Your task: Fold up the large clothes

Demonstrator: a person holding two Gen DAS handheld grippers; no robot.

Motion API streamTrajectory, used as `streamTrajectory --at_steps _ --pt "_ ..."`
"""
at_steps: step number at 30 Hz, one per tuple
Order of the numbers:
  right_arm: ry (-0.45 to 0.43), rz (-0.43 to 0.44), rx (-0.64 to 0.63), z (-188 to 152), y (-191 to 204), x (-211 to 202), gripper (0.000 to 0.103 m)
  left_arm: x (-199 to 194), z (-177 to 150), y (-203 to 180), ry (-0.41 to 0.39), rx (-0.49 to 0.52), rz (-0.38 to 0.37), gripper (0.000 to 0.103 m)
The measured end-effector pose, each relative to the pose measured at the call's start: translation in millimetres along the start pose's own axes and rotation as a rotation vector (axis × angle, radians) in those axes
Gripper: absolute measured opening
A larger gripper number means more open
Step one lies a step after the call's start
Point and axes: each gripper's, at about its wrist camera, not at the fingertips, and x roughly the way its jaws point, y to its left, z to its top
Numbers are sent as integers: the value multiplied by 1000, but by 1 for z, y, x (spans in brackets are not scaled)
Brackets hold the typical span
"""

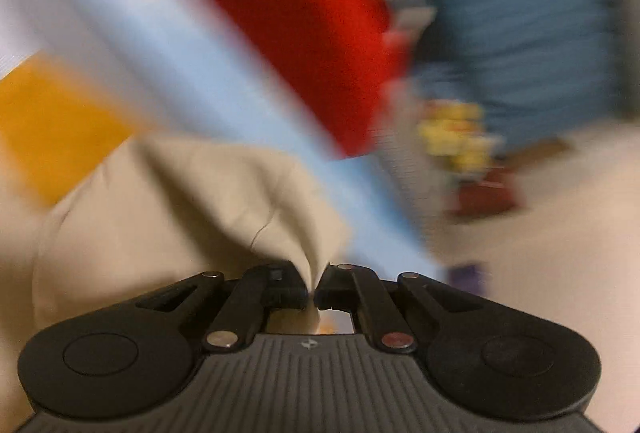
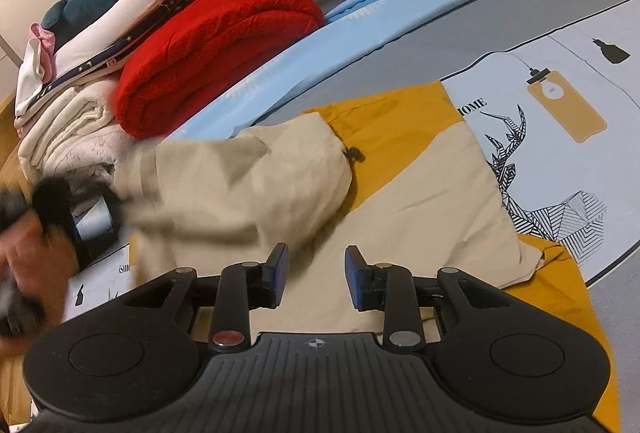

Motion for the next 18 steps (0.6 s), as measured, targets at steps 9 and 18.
streamTrajectory --at_steps 9,18 --pt "-7 11 14 2 3 6 32 -10 -167 114 392 161 397 16" --pt "17 23 6 -9 15 26 36 -86 -154 48 162 319 339 51"
